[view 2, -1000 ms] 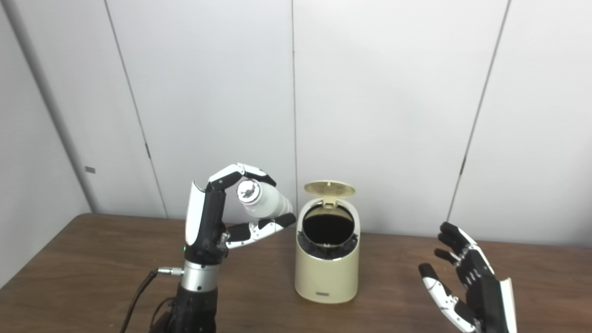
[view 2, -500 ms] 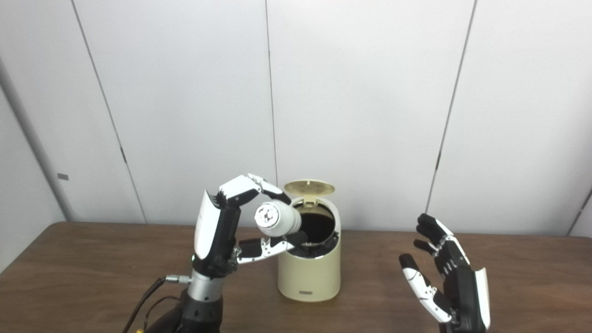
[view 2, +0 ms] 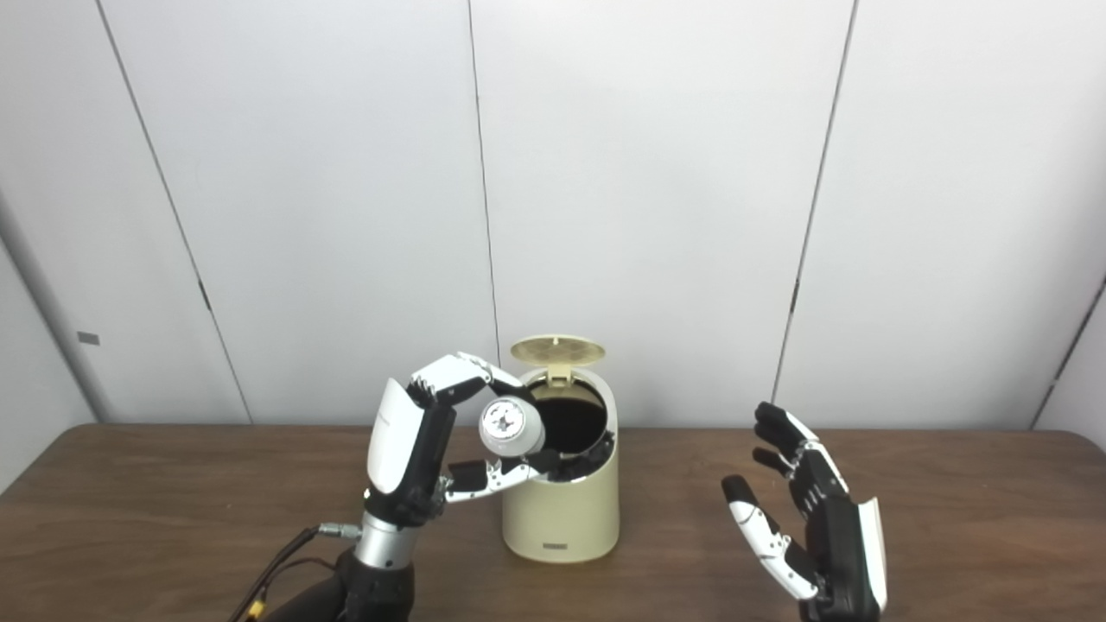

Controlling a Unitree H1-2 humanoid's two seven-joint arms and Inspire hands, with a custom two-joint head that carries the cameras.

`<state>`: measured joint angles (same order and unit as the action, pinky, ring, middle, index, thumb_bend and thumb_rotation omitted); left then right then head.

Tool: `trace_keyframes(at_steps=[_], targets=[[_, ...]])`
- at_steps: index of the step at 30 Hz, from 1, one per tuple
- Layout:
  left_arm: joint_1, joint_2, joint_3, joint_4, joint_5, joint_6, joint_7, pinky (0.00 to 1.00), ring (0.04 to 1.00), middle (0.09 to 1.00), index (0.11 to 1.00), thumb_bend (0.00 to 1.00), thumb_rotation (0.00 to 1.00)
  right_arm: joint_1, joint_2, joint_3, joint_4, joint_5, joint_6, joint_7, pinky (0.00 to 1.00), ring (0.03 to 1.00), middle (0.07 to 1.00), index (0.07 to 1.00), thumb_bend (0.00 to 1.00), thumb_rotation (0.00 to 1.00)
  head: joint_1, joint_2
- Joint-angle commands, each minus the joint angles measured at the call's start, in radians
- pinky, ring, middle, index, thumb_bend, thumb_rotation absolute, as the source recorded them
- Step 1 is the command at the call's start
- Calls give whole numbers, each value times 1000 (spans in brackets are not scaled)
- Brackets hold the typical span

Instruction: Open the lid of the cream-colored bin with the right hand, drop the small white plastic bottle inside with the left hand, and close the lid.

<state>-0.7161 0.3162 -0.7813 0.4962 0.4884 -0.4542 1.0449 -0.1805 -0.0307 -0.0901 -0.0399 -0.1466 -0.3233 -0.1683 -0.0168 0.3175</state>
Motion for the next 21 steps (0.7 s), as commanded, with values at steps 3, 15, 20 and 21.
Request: trace_keyframes(at_steps=[3,15,20,21], targets=[[-65,0,-5,33,-44,-16,30,573,474,511,446,502,0,-16,8,4,-41,-17,-42,-13,742,818,818,801,305,428,-9,2],[-109,-25,-54,108,-112,-16,64,583,474,514,440,502,0,-10,19,9,-50,-41,-37,-28,723,813,820,790,300,439,-24,5],[-122,-21,-58,100,-105,-16,86,571,473,511,444,502,0,-15,15,12,-36,-36,-50,-31,730,813,821,789,298,426,-21,0],[-124,-21,-57,98,-104,-16,89,567,473,509,445,503,0,-16,14,13,-35,-39,-51,-32,727,811,820,787,300,435,-21,0]])
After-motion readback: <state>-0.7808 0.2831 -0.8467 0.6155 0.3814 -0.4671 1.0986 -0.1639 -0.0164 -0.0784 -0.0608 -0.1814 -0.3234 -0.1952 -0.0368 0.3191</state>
